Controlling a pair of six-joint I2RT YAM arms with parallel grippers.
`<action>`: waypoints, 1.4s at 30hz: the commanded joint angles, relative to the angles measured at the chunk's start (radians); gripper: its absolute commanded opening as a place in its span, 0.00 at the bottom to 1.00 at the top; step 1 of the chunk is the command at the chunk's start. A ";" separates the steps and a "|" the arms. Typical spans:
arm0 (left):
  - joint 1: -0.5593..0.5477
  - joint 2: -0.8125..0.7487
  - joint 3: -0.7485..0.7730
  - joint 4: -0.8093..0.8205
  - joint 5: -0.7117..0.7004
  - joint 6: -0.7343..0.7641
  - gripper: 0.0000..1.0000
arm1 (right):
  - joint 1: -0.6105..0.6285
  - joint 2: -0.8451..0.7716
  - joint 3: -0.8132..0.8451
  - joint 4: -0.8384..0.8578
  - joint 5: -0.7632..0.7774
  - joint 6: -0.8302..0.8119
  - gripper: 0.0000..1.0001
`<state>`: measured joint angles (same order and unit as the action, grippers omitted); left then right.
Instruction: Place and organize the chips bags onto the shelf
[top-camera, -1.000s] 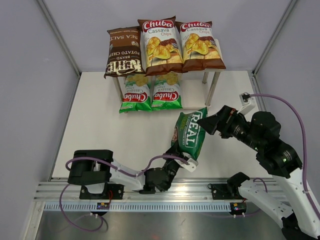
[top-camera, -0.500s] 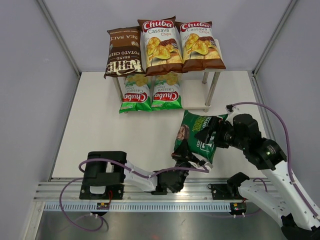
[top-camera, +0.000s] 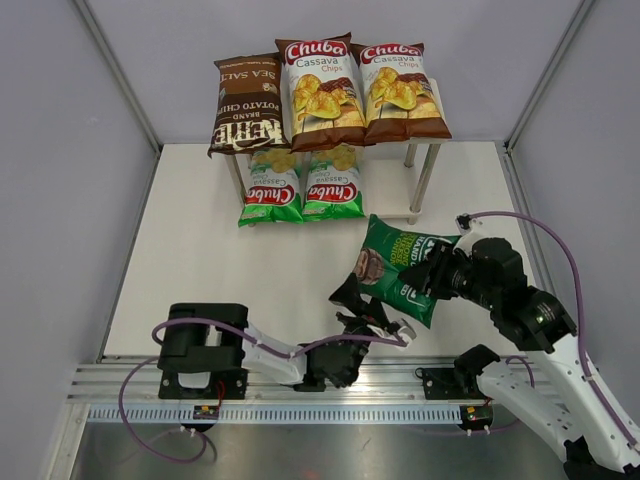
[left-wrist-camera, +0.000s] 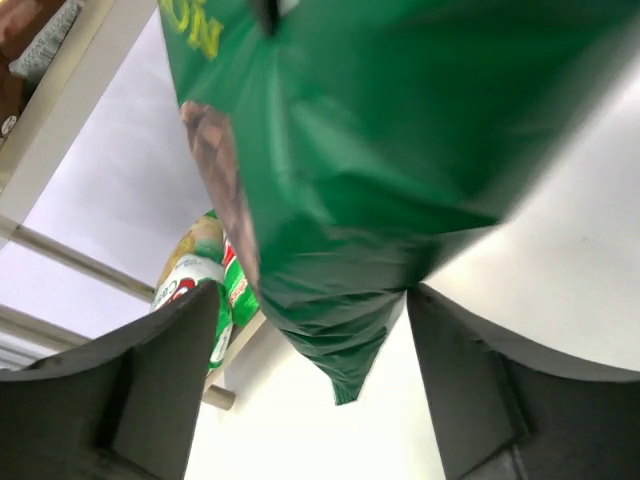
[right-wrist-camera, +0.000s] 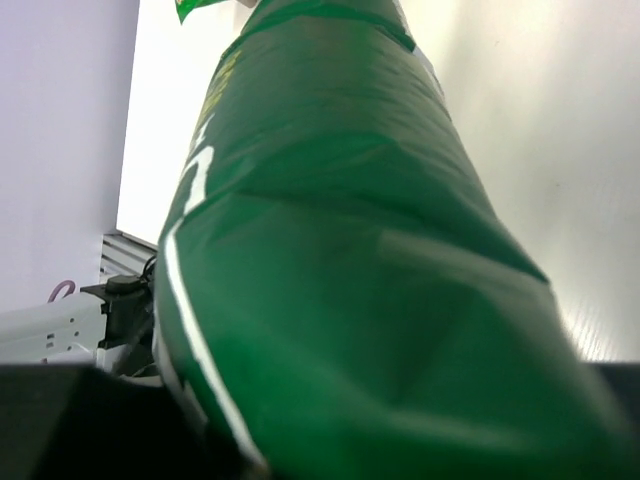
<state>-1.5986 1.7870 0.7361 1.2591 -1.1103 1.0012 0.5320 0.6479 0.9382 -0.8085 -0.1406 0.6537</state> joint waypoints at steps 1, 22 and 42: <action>0.023 -0.073 -0.041 0.317 -0.013 -0.160 0.91 | 0.006 -0.036 -0.041 0.133 -0.031 -0.008 0.37; 0.454 -0.827 -0.100 -1.639 0.369 -1.793 0.99 | -0.018 0.148 -0.142 0.767 0.208 0.095 0.32; 0.525 -1.077 0.253 -2.178 0.461 -1.497 0.99 | -0.109 0.478 -0.279 1.462 0.421 0.509 0.31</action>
<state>-1.0767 0.7151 0.9295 -0.8360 -0.6800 -0.6518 0.4252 1.1007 0.6521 0.3740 0.1673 1.0927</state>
